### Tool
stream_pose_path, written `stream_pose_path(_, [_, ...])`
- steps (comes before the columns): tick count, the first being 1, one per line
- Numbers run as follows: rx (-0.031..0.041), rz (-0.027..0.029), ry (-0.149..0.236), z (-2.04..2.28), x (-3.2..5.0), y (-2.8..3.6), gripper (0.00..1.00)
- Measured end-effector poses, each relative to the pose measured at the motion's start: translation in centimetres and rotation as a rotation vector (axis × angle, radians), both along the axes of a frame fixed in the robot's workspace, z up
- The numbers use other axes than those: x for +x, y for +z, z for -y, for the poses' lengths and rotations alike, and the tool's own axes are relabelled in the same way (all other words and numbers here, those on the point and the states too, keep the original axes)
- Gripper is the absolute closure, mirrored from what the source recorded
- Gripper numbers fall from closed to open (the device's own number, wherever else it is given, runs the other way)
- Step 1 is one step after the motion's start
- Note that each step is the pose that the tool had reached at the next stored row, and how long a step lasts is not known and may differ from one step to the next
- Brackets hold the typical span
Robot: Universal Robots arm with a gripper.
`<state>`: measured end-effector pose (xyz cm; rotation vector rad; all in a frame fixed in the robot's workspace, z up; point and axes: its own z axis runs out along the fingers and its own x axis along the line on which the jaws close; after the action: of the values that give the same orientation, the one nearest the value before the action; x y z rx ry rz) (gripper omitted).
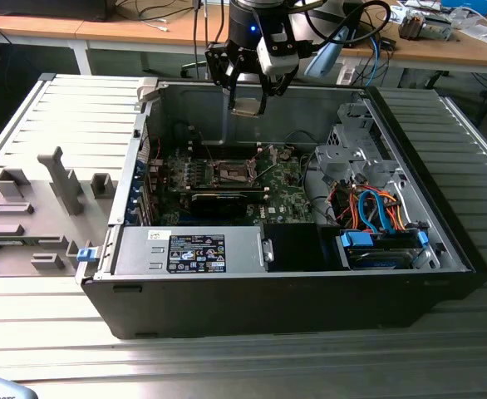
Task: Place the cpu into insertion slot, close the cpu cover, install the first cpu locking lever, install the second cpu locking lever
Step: 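Place the cpu into insertion slot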
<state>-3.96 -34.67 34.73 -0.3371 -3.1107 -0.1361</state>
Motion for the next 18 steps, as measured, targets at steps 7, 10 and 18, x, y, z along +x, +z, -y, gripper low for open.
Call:
stream_pose_path(7, [0.0001, 0.0000, -0.005, 0.00, 0.00, 0.00, 0.45])
stream_pose_path(10, [0.0005, 0.0001, -0.006, 0.01, 0.00, 0.00, 0.45])
stream_pose_path(18, [0.0012, 0.0000, -0.006, 0.02, 0.00, 0.00, 0.45])
